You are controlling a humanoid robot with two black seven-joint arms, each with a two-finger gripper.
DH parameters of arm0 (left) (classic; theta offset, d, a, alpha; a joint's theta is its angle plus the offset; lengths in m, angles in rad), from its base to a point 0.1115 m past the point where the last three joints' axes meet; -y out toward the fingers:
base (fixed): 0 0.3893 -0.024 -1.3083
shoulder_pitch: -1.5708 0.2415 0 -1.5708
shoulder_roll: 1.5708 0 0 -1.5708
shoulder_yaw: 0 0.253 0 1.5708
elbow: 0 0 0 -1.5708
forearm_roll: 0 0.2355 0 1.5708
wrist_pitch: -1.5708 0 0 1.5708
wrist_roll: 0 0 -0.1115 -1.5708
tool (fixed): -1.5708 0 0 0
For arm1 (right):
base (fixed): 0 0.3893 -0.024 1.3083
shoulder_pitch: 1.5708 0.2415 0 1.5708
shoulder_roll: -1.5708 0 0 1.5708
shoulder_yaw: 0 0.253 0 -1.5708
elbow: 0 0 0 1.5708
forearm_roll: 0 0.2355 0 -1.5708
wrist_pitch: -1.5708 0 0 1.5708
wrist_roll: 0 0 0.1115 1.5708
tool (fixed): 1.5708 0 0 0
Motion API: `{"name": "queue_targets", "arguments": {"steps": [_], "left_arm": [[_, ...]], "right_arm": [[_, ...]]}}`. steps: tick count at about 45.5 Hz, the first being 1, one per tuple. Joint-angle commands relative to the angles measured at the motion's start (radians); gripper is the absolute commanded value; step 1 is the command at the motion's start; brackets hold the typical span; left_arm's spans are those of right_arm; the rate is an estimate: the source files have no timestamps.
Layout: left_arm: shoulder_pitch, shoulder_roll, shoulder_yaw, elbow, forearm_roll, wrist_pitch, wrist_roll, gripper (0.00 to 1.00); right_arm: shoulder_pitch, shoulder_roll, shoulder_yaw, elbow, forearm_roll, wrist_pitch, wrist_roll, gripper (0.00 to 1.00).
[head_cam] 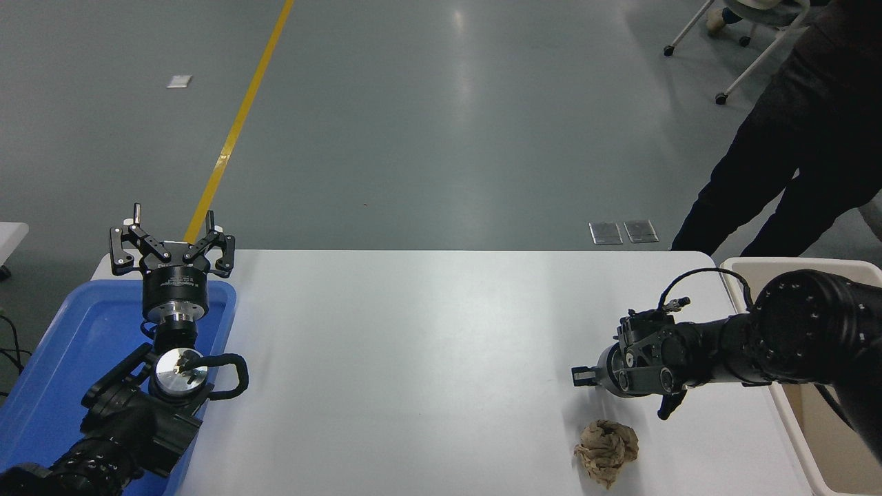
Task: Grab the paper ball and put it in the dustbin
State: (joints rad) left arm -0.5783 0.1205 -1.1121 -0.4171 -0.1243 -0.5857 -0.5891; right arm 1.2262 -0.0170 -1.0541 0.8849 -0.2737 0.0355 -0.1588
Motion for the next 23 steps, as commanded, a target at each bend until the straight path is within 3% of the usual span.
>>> {"name": "queue_targets", "arguments": {"steps": [1,16,23], "left_arm": [[0.0,0.001,0.002,0.0,0.0,0.0,0.002,0.99],[0.0,0.004,0.017,0.0,0.0,0.0,0.0,0.99],[0.0,0.004,0.017,0.0,0.0,0.001,0.0,0.99]], "right_arm": [[0.007,0.0,0.0,0.005,0.001,0.0,-0.002,0.0],[0.064,-0.009,-0.004,0.04,0.001,0.018,-0.004,0.0],[0.231,-0.061,-0.014,0.175,0.002,0.02,-0.005,0.09]]}}
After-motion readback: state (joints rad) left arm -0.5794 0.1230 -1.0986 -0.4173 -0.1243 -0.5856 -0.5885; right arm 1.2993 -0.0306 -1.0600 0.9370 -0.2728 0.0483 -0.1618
